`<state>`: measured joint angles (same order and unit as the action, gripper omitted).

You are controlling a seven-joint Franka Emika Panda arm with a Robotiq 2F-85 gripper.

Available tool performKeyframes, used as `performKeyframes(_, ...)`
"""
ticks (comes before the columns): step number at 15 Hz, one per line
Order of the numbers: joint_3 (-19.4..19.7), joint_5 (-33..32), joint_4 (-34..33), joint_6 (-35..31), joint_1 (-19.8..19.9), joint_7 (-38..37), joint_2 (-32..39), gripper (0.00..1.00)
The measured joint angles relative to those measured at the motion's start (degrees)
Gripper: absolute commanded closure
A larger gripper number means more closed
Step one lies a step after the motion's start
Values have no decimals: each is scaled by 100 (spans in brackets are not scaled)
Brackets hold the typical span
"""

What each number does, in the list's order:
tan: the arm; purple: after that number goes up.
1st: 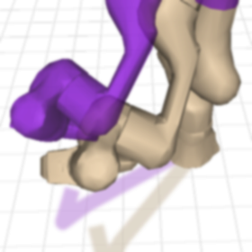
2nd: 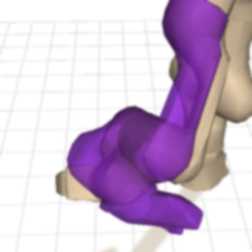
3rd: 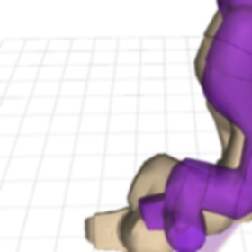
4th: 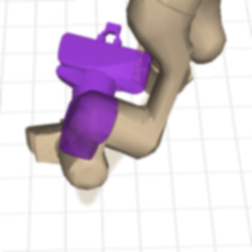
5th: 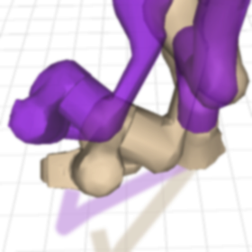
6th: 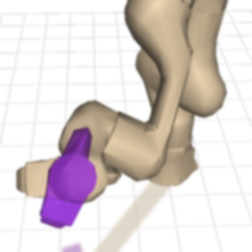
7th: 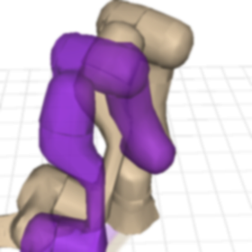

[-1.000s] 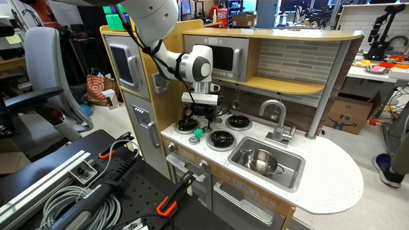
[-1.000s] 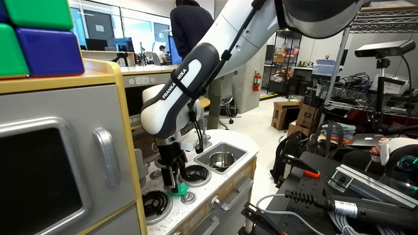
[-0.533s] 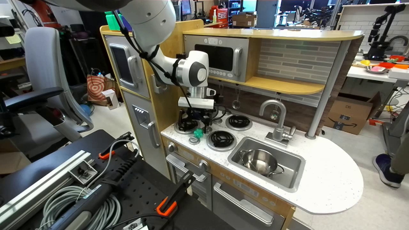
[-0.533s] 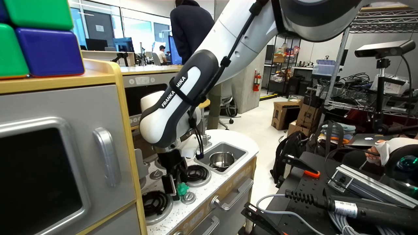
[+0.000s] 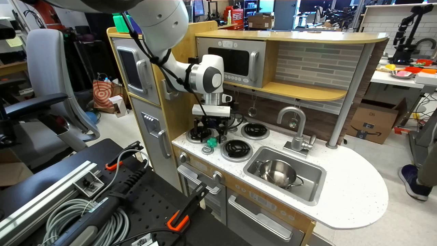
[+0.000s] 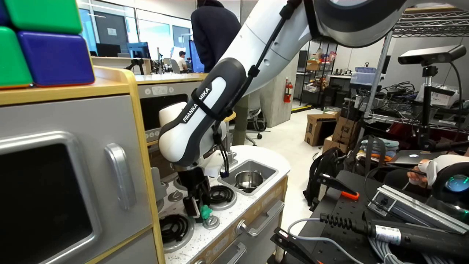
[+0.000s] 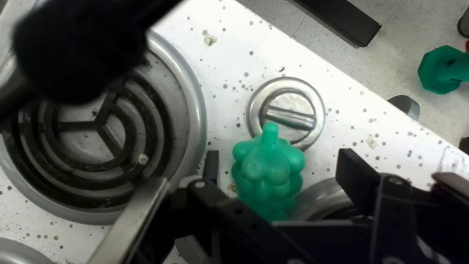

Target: Pick the object on the stove and put it in the pot in the sink

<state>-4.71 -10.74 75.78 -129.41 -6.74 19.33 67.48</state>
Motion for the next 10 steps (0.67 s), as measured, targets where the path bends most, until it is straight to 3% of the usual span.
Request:
performKeyframes(4, 23, -14, -31, 0, 0, -17, 12, 79)
performKeyframes(10, 67, -22, -19, 0, 1, -44, 2, 80)
